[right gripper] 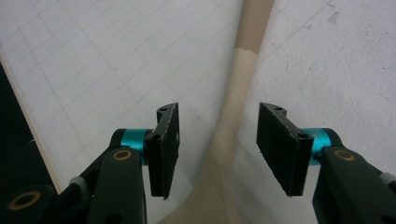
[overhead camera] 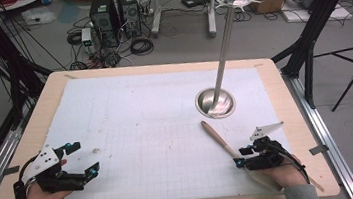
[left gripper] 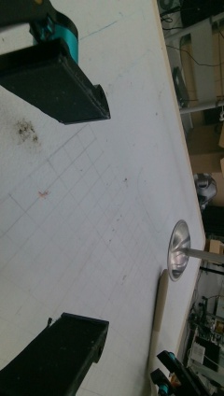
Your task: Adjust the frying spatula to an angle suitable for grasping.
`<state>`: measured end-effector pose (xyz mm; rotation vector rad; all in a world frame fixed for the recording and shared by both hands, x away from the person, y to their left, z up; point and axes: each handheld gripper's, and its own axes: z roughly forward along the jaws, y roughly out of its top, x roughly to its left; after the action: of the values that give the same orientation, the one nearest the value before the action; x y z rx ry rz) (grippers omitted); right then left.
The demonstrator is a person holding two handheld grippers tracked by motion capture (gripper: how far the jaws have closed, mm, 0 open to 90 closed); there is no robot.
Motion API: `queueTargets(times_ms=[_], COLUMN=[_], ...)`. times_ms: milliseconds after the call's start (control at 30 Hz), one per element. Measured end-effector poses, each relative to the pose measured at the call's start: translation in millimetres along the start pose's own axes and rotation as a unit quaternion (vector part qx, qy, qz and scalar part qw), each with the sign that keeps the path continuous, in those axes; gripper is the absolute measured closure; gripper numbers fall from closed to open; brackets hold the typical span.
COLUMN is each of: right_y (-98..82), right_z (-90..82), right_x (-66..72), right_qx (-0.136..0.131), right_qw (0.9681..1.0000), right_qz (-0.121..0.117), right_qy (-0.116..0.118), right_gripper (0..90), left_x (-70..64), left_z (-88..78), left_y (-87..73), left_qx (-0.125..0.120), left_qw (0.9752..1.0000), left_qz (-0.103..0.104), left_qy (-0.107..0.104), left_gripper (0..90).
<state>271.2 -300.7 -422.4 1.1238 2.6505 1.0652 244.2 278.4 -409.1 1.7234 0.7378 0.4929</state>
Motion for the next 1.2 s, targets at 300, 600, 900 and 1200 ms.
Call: queueTargets(times_ms=[300,600,900,1200], right_y=[0.2,-0.7,0.3,1.5], right_z=[5.6,4.4,4.0,6.3], right_x=[4.3,7.9,14.5,18.7], right_qx=[0.032,0.037,0.049,0.056], right_qw=[0.9994,0.9991,0.9973,0.9948], right_qz=[-0.012,-0.014,-0.040,-0.058], right_qy=[-0.008,-0.016,-0.037,-0.062], right_gripper=[61.8,62.1,65.0,69.9], left_x=[0.8,1.0,0.9,0.2], left_z=[-1.2,0.1,0.4,3.9], left_y=[-0.3,-0.4,-0.3,-0.4], left_qx=[0.001,0.002,0.003,0.007], left_qw=[1.0000,1.0000,1.0000,1.0000], left_qz=[0.001,0.001,0.002,0.004], left_qy=[0.003,0.002,0.001,-0.001], left_gripper=[2.4,2.4,2.4,2.4])
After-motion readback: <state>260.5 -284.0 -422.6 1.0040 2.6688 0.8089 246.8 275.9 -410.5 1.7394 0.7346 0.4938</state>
